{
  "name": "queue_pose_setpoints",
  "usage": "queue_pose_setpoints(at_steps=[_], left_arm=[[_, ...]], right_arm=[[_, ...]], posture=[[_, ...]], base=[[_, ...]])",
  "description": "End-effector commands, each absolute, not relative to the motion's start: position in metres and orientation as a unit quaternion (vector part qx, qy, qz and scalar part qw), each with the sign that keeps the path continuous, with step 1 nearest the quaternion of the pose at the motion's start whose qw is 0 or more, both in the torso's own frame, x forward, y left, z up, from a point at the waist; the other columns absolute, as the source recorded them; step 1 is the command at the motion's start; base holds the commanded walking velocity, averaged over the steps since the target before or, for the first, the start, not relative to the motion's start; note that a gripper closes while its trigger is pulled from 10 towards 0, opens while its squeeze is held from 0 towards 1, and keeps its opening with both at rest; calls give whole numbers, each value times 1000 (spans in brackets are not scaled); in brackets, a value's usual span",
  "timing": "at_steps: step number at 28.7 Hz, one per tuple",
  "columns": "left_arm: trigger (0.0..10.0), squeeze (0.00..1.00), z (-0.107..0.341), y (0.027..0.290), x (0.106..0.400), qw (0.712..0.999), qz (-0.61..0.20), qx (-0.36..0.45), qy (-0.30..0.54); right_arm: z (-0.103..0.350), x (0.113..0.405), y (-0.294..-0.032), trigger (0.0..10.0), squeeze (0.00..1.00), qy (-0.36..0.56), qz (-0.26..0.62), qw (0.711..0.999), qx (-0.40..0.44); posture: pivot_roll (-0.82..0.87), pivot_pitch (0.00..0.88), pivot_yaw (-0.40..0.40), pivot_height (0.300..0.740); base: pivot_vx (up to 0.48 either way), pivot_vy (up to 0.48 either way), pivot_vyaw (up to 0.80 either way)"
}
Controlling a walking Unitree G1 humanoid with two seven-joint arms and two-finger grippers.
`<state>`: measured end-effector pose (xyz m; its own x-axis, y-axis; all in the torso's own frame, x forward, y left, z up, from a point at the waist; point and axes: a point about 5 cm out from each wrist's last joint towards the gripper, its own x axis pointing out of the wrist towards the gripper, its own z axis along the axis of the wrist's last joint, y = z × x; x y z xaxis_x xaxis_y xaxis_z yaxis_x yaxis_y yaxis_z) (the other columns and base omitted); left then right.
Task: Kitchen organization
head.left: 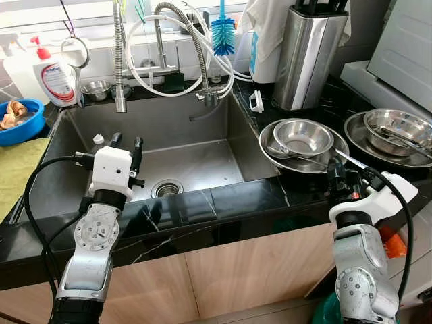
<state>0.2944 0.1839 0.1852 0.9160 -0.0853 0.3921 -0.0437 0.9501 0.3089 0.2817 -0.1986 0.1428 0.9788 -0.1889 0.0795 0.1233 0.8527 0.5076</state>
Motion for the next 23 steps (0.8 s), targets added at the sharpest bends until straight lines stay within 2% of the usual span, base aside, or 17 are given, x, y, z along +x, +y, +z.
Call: queue_pose_setpoints(at_steps=[1, 17, 23], left_arm=[[10000, 0, 187, 185, 295, 965, -7, 163, -205], [10000, 0, 182, 187, 295, 968, -5, 161, -193], [10000, 0, 183, 188, 295, 967, -2, 165, -193]], right_arm=[[145, 283, -195, 0, 0, -69, -75, 959, 265], [146, 282, -192, 275, 0, -74, -67, 959, 265], [146, 282, -191, 39, 0, -73, -65, 959, 267]], posture=[[-51, 0, 25, 740], [-51, 0, 23, 740], [-47, 0, 24, 740]], base=[[0, 0, 0], [0, 0, 0], [0, 0, 0]])
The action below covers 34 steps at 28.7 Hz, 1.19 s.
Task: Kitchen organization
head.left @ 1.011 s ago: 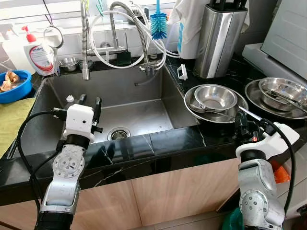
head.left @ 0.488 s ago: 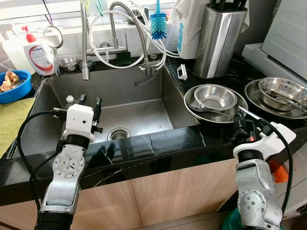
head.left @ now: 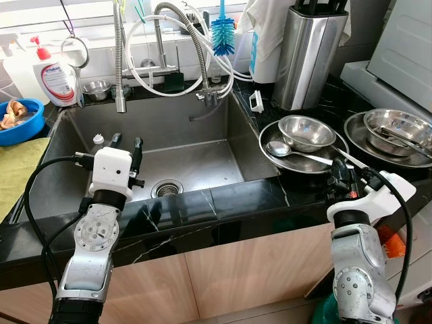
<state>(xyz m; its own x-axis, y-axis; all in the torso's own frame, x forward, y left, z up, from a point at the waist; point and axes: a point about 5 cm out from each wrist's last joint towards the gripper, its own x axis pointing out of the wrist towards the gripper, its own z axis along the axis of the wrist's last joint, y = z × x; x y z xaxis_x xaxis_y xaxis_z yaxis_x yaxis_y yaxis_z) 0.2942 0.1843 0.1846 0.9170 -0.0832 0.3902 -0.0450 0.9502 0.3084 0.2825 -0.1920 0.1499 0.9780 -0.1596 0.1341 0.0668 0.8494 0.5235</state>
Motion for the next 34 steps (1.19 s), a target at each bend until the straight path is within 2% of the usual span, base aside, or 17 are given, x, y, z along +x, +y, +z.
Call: queue_pose_setpoints(at_steps=[1, 5, 6, 7, 8, 18, 34], left_arm=[[10000, 0, 183, 188, 295, 967, -1, 165, -194], [10000, 0, 184, 189, 295, 966, 0, 168, -195], [10000, 0, 184, 189, 296, 966, 0, 168, -196], [10000, 0, 185, 189, 296, 966, 0, 170, -197], [10000, 0, 185, 189, 296, 965, -1, 171, -198], [10000, 0, 188, 188, 297, 963, -1, 177, -204], [10000, 0, 191, 183, 299, 964, -1, 162, -210]], right_arm=[[146, 283, -190, 0, 0, -73, -63, 958, 269], [147, 284, -184, 78, 0, -72, -43, 956, 280], [148, 284, -181, 1294, 0, -71, -35, 955, 286], [148, 284, -178, 7216, 0, -69, -24, 954, 291], [150, 284, -172, 10000, 0, -67, -3, 953, 296], [153, 283, -153, 10000, 0, -53, 64, 947, 311], [168, 279, -142, 10000, 0, -59, 146, 952, 263]], posture=[[-47, 0, 24, 740], [-45, 0, 24, 740], [-44, 0, 25, 740], [-43, 0, 26, 740], [-44, 0, 26, 740], [-41, 0, 24, 740], [-50, 0, 27, 740]], base=[[0, 0, 0], [0, 0, 0], [0, 0, 0], [0, 0, 0], [0, 0, 0], [0, 0, 0], [0, 0, 0]])
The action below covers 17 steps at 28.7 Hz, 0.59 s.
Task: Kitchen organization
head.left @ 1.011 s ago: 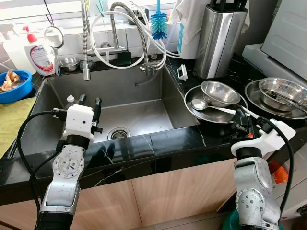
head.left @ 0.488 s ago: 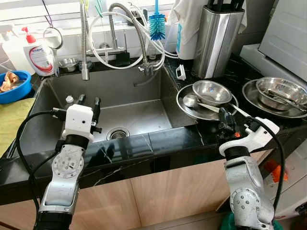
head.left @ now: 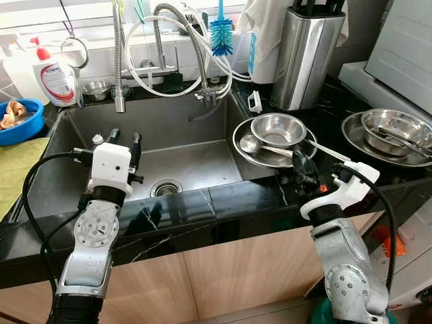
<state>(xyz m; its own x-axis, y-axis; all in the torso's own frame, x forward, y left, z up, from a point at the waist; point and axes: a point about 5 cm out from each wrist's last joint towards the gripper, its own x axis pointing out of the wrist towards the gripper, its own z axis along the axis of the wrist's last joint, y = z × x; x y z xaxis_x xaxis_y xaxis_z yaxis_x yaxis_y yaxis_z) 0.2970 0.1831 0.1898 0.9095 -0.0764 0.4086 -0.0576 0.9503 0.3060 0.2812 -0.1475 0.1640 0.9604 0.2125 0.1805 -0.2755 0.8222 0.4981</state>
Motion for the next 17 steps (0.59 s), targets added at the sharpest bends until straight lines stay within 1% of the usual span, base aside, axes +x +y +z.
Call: queue_pose_setpoints(at_steps=[1, 4, 7, 13, 17], left_arm=[[10000, 0, 191, 183, 300, 965, 0, 157, -210], [10000, 0, 191, 183, 301, 966, 0, 150, -209], [10000, 0, 192, 181, 301, 966, -2, 149, -211], [10000, 0, 193, 179, 302, 966, -8, 144, -215], [10000, 0, 194, 178, 302, 966, -10, 142, -216]], right_arm=[[169, 278, -142, 10000, 0, -61, 149, 954, 252], [173, 278, -145, 10000, 0, -70, 142, 959, 236], [178, 280, -152, 10000, 0, -82, 118, 959, 243], [182, 281, -154, 10000, 0, -91, 118, 960, 237], [187, 282, -159, 10000, 0, -109, 101, 963, 225]], posture=[[-50, 0, 27, 740], [-52, 0, 30, 740], [-54, 0, 32, 740], [-49, 0, 32, 740], [-48, 0, 31, 740]], base=[[0, 0, 0], [0, 0, 0], [0, 0, 0], [0, 0, 0], [0, 0, 0]])
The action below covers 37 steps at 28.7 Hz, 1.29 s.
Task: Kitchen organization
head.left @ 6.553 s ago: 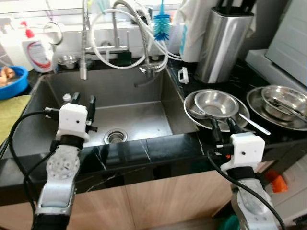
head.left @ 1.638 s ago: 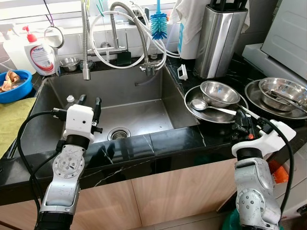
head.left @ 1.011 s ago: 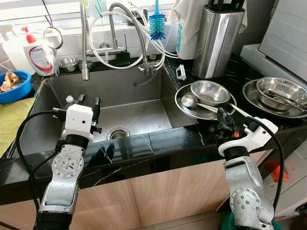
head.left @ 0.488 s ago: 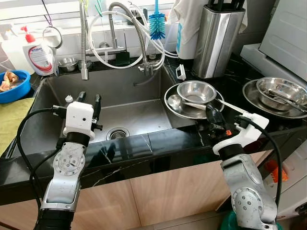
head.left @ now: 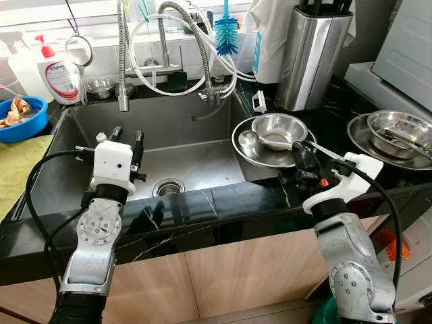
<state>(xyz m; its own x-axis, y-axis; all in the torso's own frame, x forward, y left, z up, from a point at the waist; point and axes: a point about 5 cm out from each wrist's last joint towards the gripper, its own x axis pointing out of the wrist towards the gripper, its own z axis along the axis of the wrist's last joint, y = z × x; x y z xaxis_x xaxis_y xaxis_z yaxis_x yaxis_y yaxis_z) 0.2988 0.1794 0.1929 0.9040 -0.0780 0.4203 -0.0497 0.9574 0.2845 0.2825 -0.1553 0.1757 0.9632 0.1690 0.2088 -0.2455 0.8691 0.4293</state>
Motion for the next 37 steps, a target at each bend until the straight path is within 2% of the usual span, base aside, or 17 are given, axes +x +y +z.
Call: queue_pose_setpoints(at_steps=[1, 6, 14, 27, 31, 32, 33, 37], left_arm=[[10000, 0, 194, 178, 302, 966, -10, 142, -216], [10000, 0, 193, 177, 302, 967, -12, 140, -215], [10000, 0, 193, 177, 302, 966, -10, 141, -215], [10000, 0, 202, 175, 306, 964, -4, 132, -229], [10000, 0, 202, 170, 307, 967, -20, 122, -225], [10000, 0, 202, 170, 307, 967, -20, 122, -225], [10000, 0, 202, 169, 308, 969, -24, 112, -220], [10000, 0, 203, 165, 311, 974, -37, 78, -210]], right_arm=[[188, 282, -161, 10000, 0, -112, 94, 963, 226], [191, 286, -180, 10000, 0, -129, 34, 966, 221], [191, 287, -186, 10000, 0, -132, 9, 966, 220], [219, 286, -163, 10000, 0, -186, 86, 946, 252], [225, 280, -143, 10000, 0, -184, 175, 908, 334], [225, 280, -143, 10000, 0, -184, 175, 908, 334], [226, 276, -136, 10000, 0, -181, 204, 891, 364], [226, 268, -127, 10000, 0, -175, 252, 863, 401]], posture=[[-48, 0, 31, 740], [-48, 0, 32, 740], [-46, 0, 30, 740], [-45, 0, 28, 740], [-45, 0, 26, 740], [-45, 0, 26, 740], [-45, 0, 25, 740], [-44, 0, 23, 740]], base=[[0, 0, 0], [0, 0, 0], [0, 0, 0], [0, 0, 0], [0, 0, 0], [0, 0, 0], [0, 0, 0], [0, 0, 0]])
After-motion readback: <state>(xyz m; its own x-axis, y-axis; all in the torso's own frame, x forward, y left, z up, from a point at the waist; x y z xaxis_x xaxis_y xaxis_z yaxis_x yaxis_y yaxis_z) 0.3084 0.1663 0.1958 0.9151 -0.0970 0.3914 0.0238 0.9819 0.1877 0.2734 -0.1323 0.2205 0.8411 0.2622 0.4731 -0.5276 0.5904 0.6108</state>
